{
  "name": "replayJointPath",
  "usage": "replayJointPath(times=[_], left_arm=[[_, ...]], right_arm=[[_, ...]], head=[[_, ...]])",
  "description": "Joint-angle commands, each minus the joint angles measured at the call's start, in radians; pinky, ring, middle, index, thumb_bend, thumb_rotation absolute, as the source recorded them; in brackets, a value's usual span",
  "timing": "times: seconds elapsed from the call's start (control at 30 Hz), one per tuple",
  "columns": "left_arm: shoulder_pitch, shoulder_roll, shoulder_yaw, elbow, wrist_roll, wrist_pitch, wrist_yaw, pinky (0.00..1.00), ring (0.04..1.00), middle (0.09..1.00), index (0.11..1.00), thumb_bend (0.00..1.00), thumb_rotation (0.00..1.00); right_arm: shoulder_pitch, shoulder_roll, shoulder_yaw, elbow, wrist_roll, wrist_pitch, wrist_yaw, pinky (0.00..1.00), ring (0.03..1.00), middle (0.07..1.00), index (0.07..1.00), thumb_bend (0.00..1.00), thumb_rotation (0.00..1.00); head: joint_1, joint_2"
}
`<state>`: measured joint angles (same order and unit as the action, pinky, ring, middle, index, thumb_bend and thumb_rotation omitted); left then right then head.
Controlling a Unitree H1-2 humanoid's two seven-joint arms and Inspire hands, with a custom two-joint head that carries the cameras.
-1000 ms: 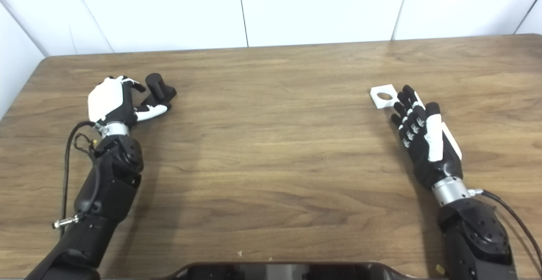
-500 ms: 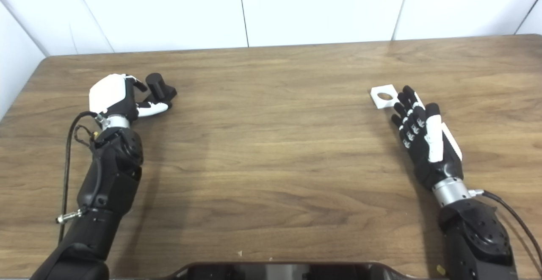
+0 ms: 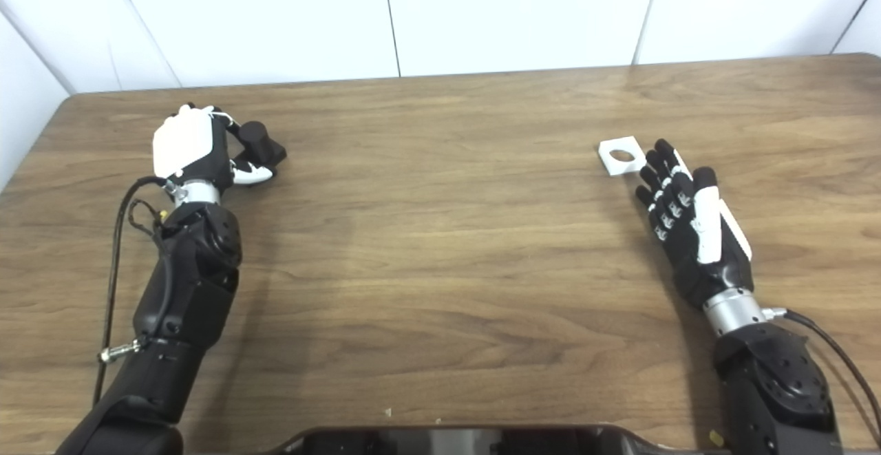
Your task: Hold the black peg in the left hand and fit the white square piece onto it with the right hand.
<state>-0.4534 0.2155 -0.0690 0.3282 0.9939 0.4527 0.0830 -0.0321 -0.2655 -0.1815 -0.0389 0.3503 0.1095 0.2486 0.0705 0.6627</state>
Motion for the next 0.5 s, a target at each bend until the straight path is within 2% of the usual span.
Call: replayJointPath(times=[0.0, 0.23, 0.47], left_arm=[[0.005, 0.031, -0.002, -0.01, -0.009, 0.016, 0.015, 1.0, 0.989, 0.884, 0.483, 0.53, 0.06], [0.017, 0.037, -0.017, -0.027, -0.069, 0.002, 0.048, 0.99, 0.984, 0.875, 0.482, 0.53, 0.06], [0.021, 0.043, -0.036, -0.042, -0.097, 0.012, 0.053, 0.98, 0.978, 0.87, 0.482, 0.52, 0.05]], right_arm=[[0.014, -0.01, -0.005, 0.012, 0.008, 0.009, 0.005, 1.0, 1.0, 1.0, 1.0, 0.71, 1.0], [0.007, -0.016, -0.008, 0.007, 0.01, 0.012, 0.007, 1.0, 1.0, 1.0, 1.0, 0.71, 1.0], [0.0, -0.021, -0.007, 0.015, 0.013, 0.011, 0.012, 1.0, 1.0, 1.0, 1.0, 0.71, 1.0]], head=[[0.0, 0.002], [-0.001, 0.002], [0.002, -0.001]])
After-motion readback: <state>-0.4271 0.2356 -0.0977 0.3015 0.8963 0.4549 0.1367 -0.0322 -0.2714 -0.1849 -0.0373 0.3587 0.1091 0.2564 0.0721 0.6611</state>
